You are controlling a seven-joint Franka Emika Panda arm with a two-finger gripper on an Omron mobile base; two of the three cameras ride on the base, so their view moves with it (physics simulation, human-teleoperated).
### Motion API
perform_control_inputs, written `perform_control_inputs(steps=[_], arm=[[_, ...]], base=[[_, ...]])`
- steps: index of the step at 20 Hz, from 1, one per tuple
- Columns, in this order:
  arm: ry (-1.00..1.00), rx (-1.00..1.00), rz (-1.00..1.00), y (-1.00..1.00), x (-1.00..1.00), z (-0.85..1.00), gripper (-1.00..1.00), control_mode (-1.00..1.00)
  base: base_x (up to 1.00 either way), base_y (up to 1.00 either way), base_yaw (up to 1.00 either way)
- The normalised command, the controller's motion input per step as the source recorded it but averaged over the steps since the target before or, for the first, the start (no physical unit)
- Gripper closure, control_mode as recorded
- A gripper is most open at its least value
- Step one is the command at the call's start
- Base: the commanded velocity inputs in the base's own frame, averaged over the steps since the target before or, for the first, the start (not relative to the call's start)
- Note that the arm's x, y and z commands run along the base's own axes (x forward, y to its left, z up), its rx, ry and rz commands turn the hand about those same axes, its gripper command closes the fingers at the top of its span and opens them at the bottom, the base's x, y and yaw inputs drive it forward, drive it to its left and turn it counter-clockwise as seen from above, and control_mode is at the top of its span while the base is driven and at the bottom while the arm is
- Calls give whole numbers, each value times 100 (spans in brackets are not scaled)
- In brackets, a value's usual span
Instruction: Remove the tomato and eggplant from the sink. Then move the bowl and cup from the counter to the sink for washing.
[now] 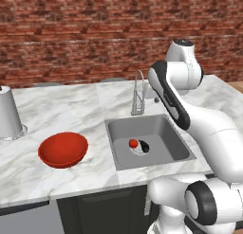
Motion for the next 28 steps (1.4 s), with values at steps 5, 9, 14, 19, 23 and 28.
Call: perform_control_inputs(steps=[5, 9, 14, 19, 23, 28], arm=[[0, 0, 0, 0, -5, 0, -100, -100], [-1, 0, 0, 0, -16, -1, -100, -100], [-1, 0, 0, 0, -21, -4, -100, -100], [0, 0, 0, 0, -20, -5, -100, -100], [0, 0, 0, 0, -18, -7, -100, -100], [5, 0, -3, 4, -8, -7, -100, -100]], base=[[0, 0, 0], [0, 0, 0], [0, 0, 0], [0, 0, 0], [0, 0, 0], [0, 0, 0]])
